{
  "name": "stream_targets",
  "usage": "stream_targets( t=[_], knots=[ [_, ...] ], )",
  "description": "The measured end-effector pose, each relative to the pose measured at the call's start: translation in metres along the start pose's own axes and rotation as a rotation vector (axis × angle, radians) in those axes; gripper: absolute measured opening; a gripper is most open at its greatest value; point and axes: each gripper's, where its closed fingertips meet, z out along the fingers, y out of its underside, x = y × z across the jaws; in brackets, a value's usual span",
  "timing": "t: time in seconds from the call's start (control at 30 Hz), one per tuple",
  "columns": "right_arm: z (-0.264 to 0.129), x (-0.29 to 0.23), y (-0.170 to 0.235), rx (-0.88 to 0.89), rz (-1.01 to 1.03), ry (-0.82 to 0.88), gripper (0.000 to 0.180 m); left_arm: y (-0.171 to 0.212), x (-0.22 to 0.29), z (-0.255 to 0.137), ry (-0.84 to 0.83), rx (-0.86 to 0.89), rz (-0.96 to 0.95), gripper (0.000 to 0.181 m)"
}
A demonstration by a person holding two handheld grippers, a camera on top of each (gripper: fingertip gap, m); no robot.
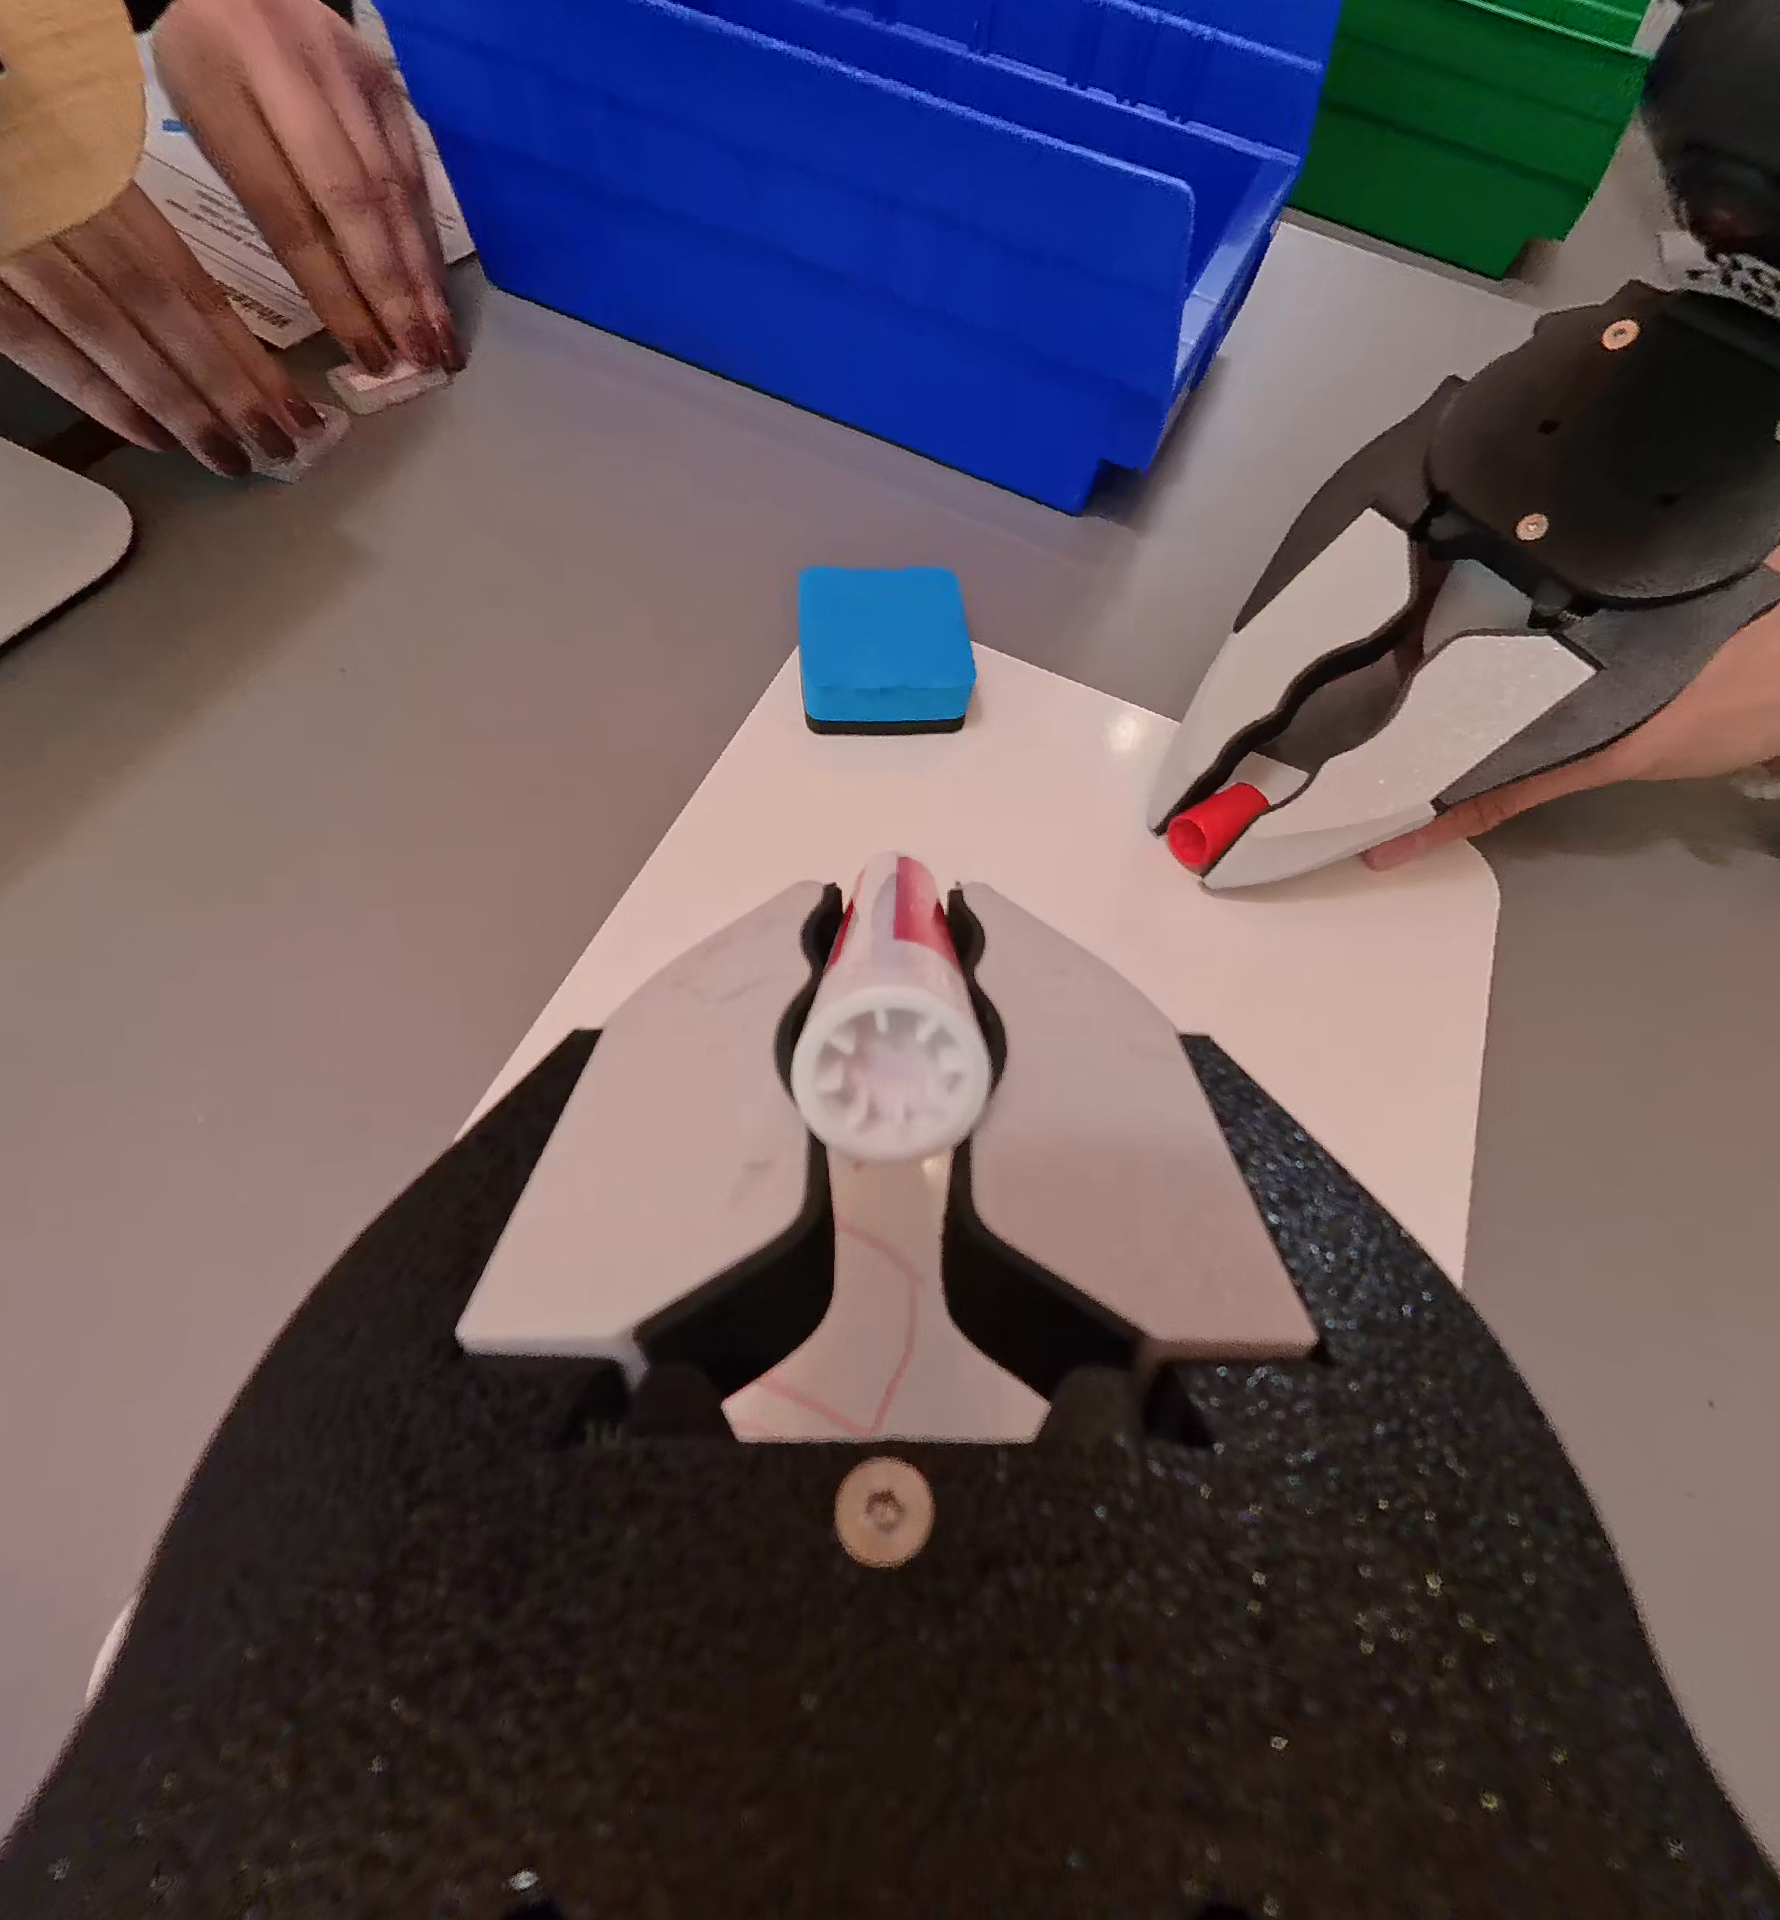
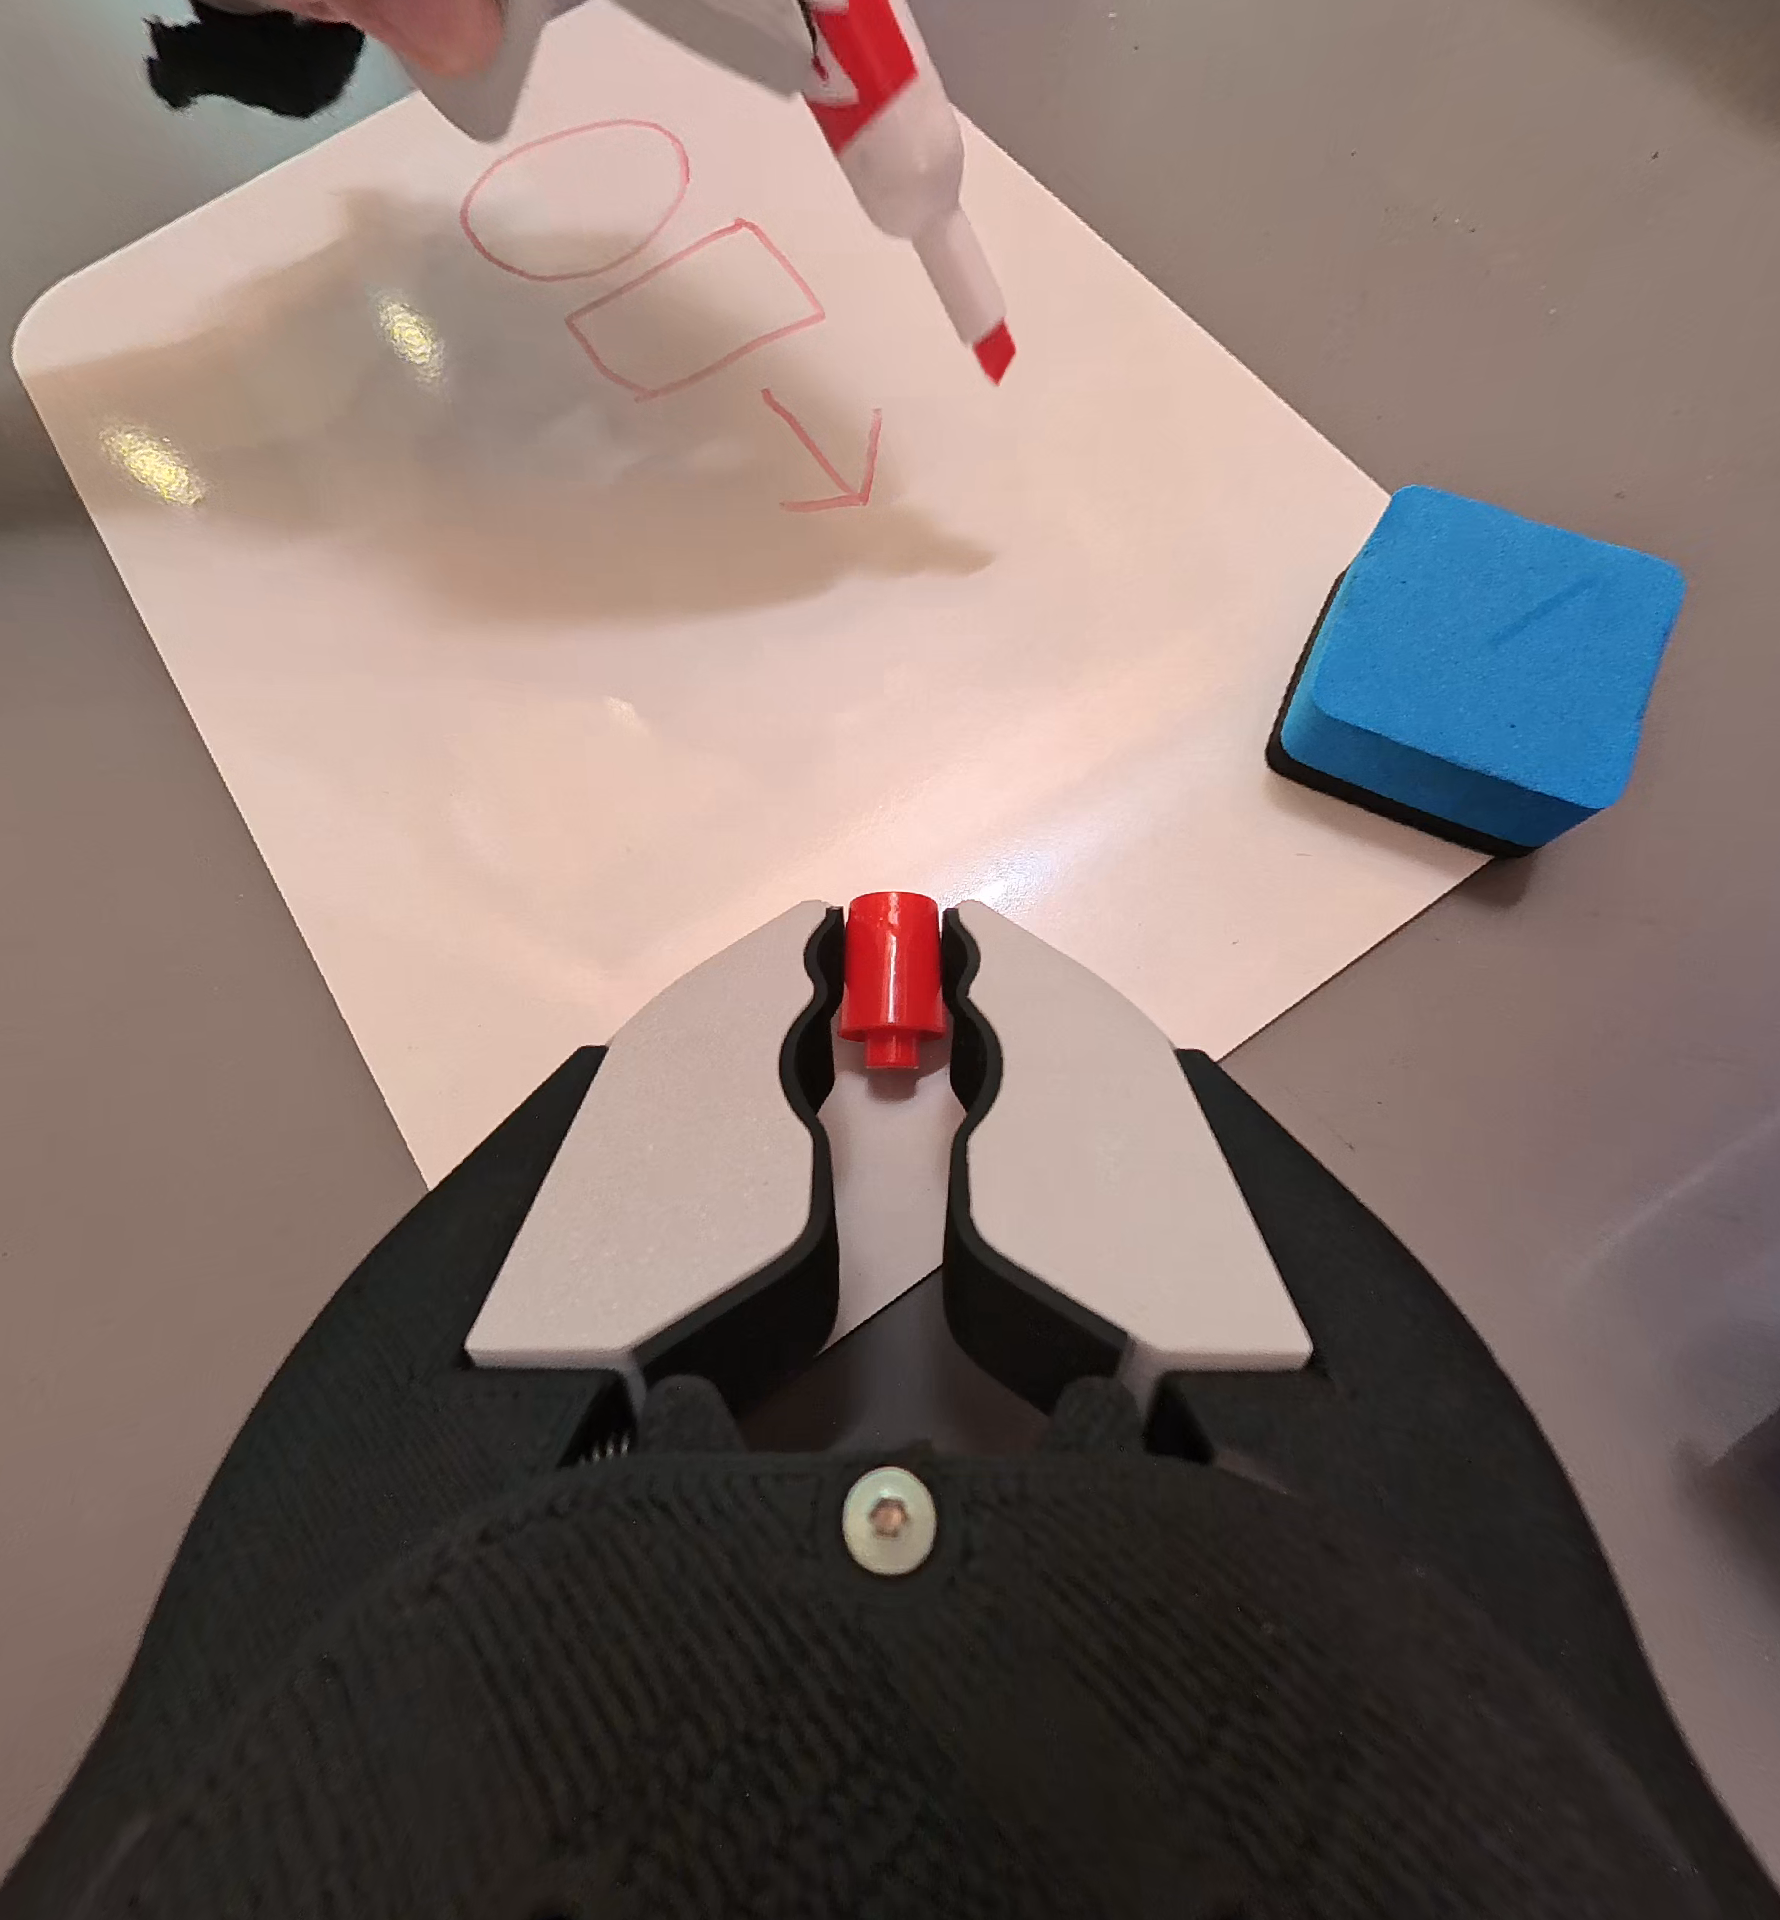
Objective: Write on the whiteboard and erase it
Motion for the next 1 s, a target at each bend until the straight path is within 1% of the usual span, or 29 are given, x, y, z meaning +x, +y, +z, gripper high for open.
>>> stream_targets(
  t=[0.03, 0.23, 0.43, 0.73, 0.8, 1.0],
  knots=[
    [0.0, 0.0, 0.0, 0.0, 0.0, 0.0, 0.018, 0.001, 0.0, 0.002, 0.009, -0.007, 0.004, 0.019],
    [0.0, 0.0, 0.0, 0.0, 0.0, 0.0, 0.018, 0.013, -0.002, 0.012, 0.013, -0.072, 0.041, 0.019],
    [0.0, 0.0, 0.0, 0.0, 0.0, 0.0, 0.018, 0.014, -0.001, 0.017, 0.016, -0.106, 0.08, 0.019],
    [0.0, 0.0, 0.0, 0.0, 0.0, 0.0, 0.018, 0.014, -0.001, 0.023, 0.01, -0.12, 0.111, 0.019],
    [0.0, 0.0, 0.0, 0.0, 0.0, 0.0, 0.018, 0.018, -0.003, 0.025, -0.005, -0.146, 0.124, 0.019],
    [0.0, 0.0, 0.0, 0.0, -0.001, 0.0, 0.018, 0.022, 0.004, 0.021, -0.006, -0.158, 0.129, 0.019]
  ],
)
